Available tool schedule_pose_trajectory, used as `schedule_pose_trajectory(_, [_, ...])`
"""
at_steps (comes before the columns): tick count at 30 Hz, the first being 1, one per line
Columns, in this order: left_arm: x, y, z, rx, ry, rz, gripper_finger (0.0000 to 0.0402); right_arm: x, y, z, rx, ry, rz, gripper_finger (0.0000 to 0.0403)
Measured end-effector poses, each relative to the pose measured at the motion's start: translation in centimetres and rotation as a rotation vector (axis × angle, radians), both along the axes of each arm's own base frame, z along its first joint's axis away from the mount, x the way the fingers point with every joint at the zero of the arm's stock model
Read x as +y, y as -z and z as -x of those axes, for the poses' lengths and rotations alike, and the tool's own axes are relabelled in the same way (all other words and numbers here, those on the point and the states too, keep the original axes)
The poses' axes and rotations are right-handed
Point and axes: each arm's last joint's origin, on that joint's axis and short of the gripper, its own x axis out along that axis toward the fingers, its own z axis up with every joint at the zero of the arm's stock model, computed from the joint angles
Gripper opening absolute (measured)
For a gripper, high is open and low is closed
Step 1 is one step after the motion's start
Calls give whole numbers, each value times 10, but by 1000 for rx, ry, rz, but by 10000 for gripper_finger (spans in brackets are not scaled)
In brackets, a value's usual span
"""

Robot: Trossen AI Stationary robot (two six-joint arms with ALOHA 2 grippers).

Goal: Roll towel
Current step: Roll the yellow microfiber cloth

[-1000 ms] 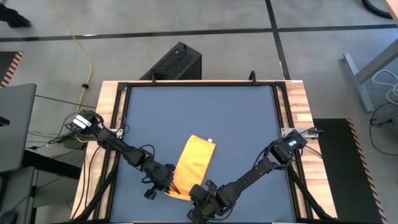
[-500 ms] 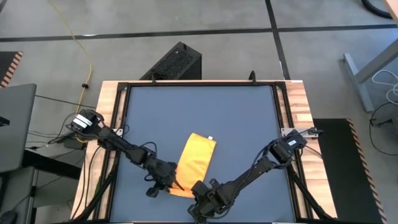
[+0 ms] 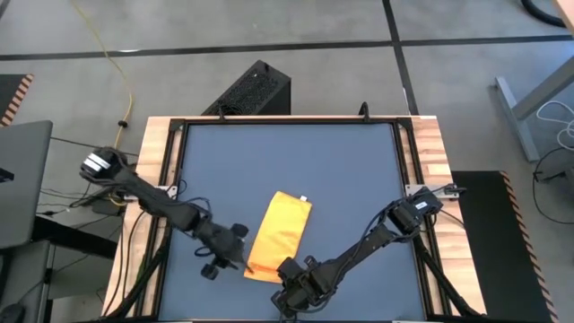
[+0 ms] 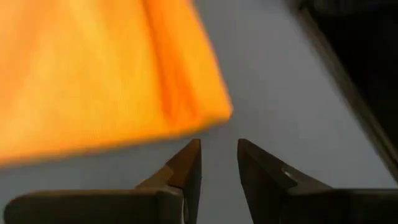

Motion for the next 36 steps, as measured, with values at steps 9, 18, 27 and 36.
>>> schedule_pose_trajectory(9, [-52,21,-20,-389,58,-78,87,-2,0,-3,-9,10,-17,20])
schedule_pose_trajectory(18, [-46,48,-48,-342,-42,-153,48,-2,0,-3,-9,11,-18,20])
schedule_pose_trajectory(27, [-41,51,-49,-290,-26,-118,17,-2,0,-3,-5,10,-15,49])
schedule_pose_trajectory(36, [-40,53,-48,-269,-34,-139,1,-3,1,-2,3,62,-36,98])
